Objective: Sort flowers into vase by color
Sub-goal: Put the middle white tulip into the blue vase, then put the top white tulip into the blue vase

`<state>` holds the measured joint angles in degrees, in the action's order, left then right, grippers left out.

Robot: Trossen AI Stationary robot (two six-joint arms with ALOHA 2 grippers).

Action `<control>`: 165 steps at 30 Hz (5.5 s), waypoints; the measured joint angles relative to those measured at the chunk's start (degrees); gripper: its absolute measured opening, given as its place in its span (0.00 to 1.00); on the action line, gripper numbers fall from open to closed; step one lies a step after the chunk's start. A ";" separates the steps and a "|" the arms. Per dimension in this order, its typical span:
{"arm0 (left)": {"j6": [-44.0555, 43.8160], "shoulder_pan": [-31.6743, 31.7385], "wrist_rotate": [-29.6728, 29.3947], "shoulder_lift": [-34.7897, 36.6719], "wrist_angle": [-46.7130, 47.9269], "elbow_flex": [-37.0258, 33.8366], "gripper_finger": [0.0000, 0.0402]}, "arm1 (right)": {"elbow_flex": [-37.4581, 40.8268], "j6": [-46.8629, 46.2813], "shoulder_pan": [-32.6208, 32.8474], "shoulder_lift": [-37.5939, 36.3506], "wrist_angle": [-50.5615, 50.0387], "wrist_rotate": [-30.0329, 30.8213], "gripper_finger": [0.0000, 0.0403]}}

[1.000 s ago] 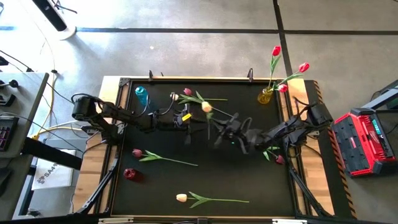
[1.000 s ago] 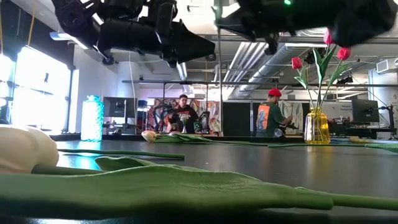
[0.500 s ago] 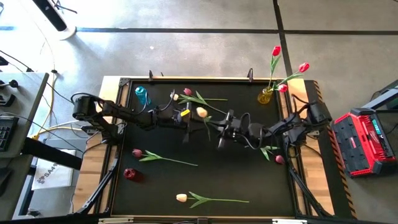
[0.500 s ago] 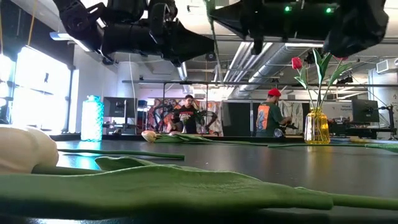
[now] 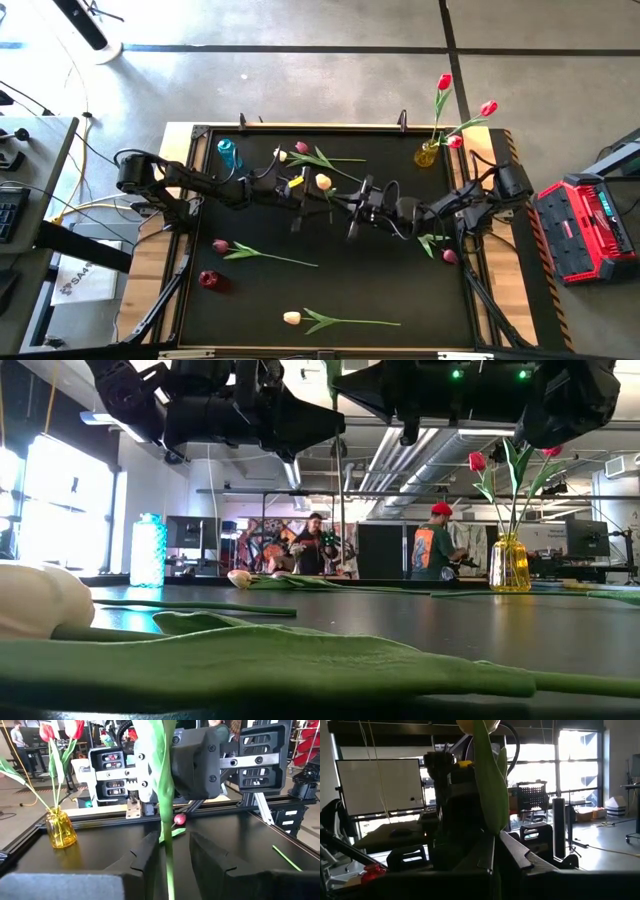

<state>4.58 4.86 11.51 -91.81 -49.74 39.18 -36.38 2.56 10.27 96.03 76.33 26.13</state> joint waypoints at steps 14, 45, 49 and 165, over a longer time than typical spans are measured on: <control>0.15 0.04 -0.11 -0.02 0.39 0.00 0.01 | 0.00 0.41 0.76 -0.02 -1.96 0.39 0.00; 4.16 24.51 -23.35 46.80 51.41 0.07 0.00 | 0.13 -13.83 8.45 -0.13 -25.95 33.51 0.27; 2.25 27.65 -23.74 52.91 56.93 0.07 0.00 | 0.13 -19.27 7.56 -0.13 -30.83 33.42 0.27; -11.99 48.58 -14.56 60.63 73.99 -13.70 0.43 | 0.15 -29.65 3.50 -0.17 -45.62 23.35 0.27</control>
<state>-7.42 53.44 -3.05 -31.19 24.25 25.47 -36.23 -27.09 13.77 95.85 30.71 49.48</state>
